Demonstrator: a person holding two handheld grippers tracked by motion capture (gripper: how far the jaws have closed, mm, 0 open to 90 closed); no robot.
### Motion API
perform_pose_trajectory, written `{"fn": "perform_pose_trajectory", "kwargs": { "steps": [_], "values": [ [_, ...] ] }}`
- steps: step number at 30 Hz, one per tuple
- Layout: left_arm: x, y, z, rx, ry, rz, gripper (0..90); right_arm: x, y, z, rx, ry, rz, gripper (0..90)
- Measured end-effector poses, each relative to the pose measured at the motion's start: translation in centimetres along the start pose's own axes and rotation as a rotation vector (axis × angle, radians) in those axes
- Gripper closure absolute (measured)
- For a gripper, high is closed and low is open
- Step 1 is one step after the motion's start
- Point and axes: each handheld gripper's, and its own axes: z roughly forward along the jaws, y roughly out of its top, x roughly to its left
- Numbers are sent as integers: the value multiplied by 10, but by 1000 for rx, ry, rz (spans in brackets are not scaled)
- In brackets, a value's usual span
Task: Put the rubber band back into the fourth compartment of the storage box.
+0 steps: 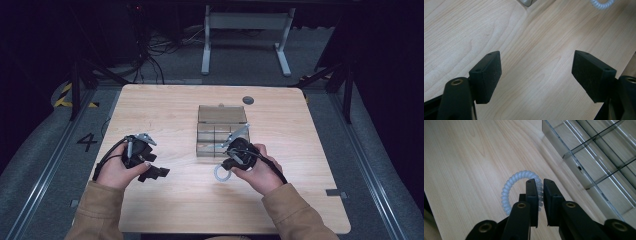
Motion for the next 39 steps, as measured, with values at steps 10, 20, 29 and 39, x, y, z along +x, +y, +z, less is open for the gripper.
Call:
{"fn": "perform_pose_trajectory", "kwargs": {
  "steps": [10,20,29,39],
  "values": [
    [0,-1,-2,-12,-1,1,250,-8,14,-6,-26,-16,9,834],
    [1,-3,-4,-16,-2,1,250,-18,33,-7,-34,-22,9,833],
    [2,-3,-4,-18,-2,3,250,-21,45,-3,-30,-41,0,833],
    [3,-3,-5,-22,-5,0,250,-29,60,5,-26,-69,7,833]
  ]
}}
